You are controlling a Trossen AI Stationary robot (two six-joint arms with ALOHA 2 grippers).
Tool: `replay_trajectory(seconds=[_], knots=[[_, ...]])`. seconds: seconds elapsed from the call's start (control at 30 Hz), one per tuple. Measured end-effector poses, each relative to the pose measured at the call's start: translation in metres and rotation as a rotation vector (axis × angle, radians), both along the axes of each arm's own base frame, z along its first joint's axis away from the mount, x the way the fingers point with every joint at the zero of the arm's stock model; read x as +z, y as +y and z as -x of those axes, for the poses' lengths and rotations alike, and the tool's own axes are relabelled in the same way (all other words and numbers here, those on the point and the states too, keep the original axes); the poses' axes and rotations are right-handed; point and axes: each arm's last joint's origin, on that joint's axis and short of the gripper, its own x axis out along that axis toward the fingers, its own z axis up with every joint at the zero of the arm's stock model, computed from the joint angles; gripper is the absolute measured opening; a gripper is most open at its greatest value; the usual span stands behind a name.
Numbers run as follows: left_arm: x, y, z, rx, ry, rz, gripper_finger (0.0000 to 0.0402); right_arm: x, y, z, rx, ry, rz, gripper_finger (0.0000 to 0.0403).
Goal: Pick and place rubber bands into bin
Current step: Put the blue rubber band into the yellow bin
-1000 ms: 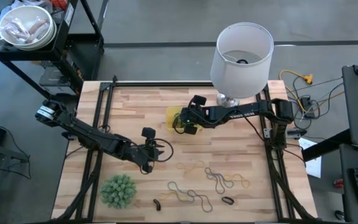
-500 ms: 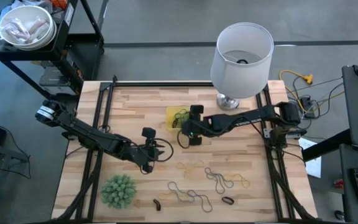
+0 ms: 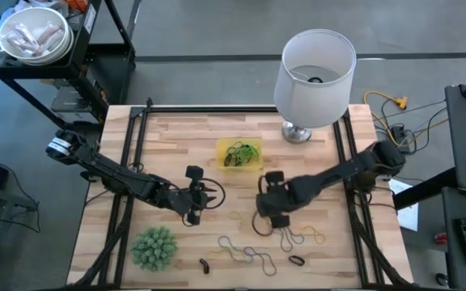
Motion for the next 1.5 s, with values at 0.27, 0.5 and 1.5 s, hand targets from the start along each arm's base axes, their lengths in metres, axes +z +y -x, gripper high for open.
replay_trajectory(seconds=[0.27, 0.5, 1.5], knots=[[0.0, 0.0, 0.0, 0.0, -0.002, 0.0, 0.0085, -0.014, 0.045, 0.029, 0.025, 0.039, -0.028, 0.0103], [0.0, 0.0, 0.0, 0.0, -0.002, 0.0, 0.0085, -0.019, 0.075, 0.049, -0.007, 0.027, -0.058, 0.0093], [0.0, 0.0, 0.0, 0.0, -0.002, 0.001, 0.0085, -0.075, 0.065, 0.068, -0.081, -0.034, -0.133, 0.0074]])
